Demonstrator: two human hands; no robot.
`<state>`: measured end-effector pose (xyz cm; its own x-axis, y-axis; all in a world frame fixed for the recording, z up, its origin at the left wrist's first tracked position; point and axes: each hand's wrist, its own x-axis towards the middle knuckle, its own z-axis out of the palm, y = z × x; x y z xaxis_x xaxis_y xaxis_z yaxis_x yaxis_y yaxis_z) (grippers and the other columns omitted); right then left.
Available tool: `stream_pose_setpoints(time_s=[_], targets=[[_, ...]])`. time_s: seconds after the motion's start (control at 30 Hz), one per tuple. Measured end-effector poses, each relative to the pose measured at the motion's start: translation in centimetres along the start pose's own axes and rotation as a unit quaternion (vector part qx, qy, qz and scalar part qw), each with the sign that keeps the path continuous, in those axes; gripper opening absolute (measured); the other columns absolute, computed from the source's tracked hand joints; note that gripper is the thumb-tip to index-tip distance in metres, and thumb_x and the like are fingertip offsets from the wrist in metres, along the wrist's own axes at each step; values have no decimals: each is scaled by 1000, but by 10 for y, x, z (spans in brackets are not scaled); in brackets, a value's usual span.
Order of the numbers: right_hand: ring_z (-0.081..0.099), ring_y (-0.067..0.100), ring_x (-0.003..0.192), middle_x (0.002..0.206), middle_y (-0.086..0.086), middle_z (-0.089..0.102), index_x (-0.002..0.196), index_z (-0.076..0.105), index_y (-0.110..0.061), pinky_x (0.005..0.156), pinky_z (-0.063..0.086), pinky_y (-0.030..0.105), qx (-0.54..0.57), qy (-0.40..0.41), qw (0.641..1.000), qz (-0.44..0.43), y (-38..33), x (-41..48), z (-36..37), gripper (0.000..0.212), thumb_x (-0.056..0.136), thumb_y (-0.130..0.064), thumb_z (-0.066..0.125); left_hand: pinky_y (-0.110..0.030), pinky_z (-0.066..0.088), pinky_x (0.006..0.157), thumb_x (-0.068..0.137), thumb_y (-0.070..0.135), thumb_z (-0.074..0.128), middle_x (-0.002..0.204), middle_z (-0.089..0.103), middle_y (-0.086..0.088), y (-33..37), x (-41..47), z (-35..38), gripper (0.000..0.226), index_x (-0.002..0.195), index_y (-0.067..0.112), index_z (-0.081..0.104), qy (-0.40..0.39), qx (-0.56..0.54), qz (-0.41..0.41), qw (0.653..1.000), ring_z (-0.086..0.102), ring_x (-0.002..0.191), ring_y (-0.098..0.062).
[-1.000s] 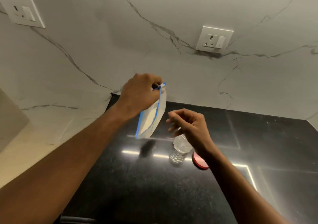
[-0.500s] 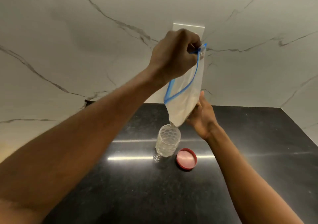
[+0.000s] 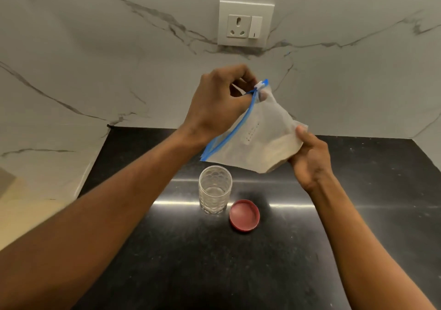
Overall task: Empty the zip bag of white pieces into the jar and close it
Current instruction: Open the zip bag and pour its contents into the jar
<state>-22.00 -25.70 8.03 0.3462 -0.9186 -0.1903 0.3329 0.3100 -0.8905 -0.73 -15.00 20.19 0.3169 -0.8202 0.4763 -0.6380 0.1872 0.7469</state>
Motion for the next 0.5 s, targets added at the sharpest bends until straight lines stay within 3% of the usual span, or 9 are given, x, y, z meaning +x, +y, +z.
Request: stream_pose_setpoints(time_s=[0.13,0.2,0.33,0.43,0.5], targets=[[65,26,107,108,4,74,89,77,-15,87,57,43,-6,0,999,-32,-12,-4,-8,5,92,-14,73,-37,64,72,91,34,82,84,74,3,-8,-14,1,26,92,11,72,25,-30,-28,999,71,77,-10],[64,26,106,104,2,72,80,73,-18,85,56,42,-10,8,999,-47,-17,-6,-8,13,91,-11,74,-41,65,75,93,32,80,88,75,-2,-12,-18,2,25,97,9,70,22,-72,-52,996,75,82,-19],[68,18,99,94,-5,74,76,69,-23,82,56,37,-26,-4,997,-76,-29,-12,-3,16,88,-18,79,-41,68,73,94,24,80,94,78,-10,-20,-27,3,19,101,10,71,40,-181,-94,978,78,87,-27],[72,18,109,105,-4,80,78,70,-23,88,58,36,-58,-39,993,-92,-42,-16,0,12,84,-22,80,-32,66,70,92,22,82,93,80,-2,-30,-34,0,13,100,15,73,62,-256,-124,957,79,87,-21],[75,15,101,106,-2,81,79,70,-22,82,59,31,-75,-66,990,-97,-49,-21,3,10,86,-21,79,-28,65,72,93,19,80,94,81,4,-38,-40,-2,10,100,20,74,73,-272,-132,950,79,88,-16]])
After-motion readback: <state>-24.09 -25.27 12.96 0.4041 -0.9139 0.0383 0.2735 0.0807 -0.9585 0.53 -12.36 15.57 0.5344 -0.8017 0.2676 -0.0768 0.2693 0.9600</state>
